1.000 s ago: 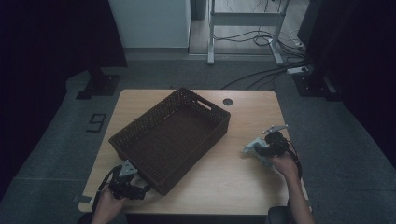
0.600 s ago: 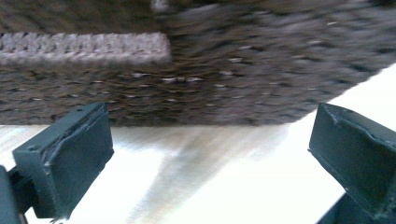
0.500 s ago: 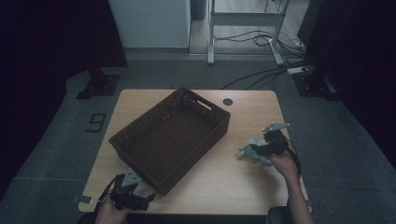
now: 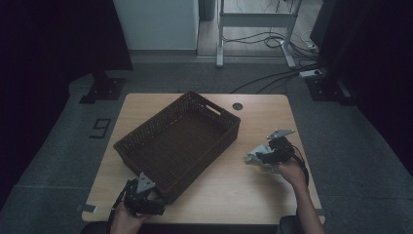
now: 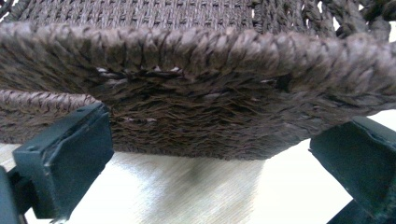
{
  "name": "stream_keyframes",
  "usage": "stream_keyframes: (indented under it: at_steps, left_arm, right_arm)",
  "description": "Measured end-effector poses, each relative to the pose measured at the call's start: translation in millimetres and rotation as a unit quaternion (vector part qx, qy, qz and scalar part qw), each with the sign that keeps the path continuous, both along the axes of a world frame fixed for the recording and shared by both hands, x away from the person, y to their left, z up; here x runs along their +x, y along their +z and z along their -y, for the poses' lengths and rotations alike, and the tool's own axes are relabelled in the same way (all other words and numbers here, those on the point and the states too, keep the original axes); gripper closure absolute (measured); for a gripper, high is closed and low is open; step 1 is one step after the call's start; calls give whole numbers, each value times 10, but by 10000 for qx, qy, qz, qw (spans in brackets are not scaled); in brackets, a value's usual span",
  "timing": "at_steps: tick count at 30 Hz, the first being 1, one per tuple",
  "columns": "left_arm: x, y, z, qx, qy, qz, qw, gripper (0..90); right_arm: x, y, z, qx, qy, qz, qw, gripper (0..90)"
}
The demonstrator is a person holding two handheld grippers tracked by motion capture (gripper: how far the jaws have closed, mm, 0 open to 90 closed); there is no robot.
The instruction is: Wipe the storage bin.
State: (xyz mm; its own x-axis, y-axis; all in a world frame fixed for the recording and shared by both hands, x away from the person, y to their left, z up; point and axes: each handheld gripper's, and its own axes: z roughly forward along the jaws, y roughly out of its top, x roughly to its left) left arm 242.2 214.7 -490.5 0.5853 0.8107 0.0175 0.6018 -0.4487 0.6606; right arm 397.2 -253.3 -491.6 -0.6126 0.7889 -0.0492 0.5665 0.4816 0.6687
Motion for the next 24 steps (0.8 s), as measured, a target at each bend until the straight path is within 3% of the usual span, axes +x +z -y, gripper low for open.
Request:
stream_keyframes:
  at_steps: [18,24]
  left_arm:
    - [250,-10,-587,72,623,-216,9978,0]
    - [344,-7,-765,173,910,-157,9956,7]
  right_arm:
    - [63,-30,-294,234,562,-83,9981,258]
    - [82,-20,-421,205,774,-67,9968,287]
